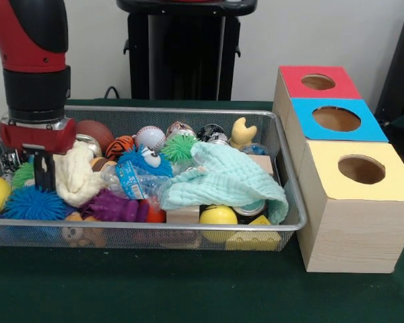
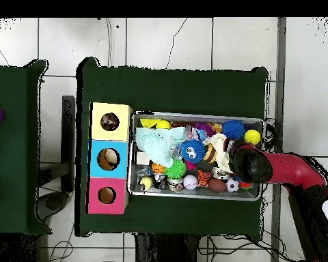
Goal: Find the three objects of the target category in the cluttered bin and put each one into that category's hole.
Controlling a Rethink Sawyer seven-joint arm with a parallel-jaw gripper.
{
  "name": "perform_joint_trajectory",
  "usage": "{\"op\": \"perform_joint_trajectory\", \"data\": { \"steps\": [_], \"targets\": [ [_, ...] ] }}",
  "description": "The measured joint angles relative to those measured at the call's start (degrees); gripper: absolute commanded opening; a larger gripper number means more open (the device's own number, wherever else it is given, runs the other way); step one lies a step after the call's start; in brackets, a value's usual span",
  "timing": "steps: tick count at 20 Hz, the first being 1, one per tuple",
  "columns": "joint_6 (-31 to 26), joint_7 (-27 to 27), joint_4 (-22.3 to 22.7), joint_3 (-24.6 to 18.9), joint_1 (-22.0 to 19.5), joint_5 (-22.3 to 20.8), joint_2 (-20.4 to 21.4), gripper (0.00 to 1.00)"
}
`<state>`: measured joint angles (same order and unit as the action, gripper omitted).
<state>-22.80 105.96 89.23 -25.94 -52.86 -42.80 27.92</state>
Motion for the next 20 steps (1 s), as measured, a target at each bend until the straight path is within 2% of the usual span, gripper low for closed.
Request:
{"op": "perform_joint_trajectory", "data": {
  "steps": [5,10,14,20],
  "targets": [
    [1.05,0.0,2.22,-0.7,-3.09,-1.95,-1.06,0.0],
    [4.35,0.0,4.57,-0.64,-2.9,-2.61,-1.17,0.0],
    [8.02,0.0,6.16,0.33,-0.39,-2.67,-1.39,0.0],
    [13.75,0.01,8.06,3.69,5.55,-2.49,-2.0,0.0]
  ]
}}
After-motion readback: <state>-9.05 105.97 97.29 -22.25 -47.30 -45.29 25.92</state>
